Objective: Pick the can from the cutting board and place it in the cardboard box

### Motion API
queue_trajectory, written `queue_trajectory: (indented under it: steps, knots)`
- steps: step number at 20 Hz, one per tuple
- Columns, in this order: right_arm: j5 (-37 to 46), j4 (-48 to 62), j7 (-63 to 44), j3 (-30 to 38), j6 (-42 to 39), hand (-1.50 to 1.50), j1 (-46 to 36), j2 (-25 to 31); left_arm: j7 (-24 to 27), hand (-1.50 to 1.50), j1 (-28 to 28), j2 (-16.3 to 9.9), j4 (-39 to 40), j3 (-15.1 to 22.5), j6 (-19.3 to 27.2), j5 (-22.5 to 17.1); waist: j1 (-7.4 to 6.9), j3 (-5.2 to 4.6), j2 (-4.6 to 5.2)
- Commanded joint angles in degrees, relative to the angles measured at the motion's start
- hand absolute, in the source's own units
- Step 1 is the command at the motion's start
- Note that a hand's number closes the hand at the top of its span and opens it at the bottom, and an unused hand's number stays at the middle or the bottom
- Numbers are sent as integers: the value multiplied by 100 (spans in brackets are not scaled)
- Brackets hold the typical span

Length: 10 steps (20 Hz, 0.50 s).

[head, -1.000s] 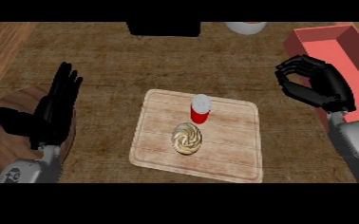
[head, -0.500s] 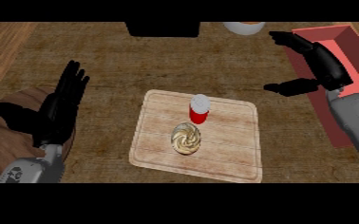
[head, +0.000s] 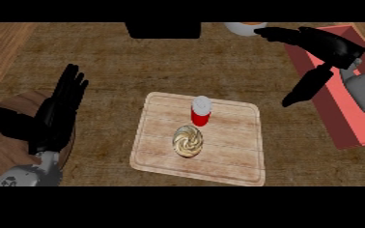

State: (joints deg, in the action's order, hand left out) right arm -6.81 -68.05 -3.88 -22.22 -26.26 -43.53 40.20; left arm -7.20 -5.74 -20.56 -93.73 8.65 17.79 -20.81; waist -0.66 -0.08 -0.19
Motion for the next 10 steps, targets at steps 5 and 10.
queue_trajectory:
  steps: [5,10]
  knots:
    - [-198,-618,-1354,173,-259,-150,-157,-1013,79,0,99,148,-38,-182,-82,201,32,6,14]
    - [-32,-1292,-1864,342,-330,-150,220,-1256,-58,0,-60,222,255,-385,-379,139,64,6,12]
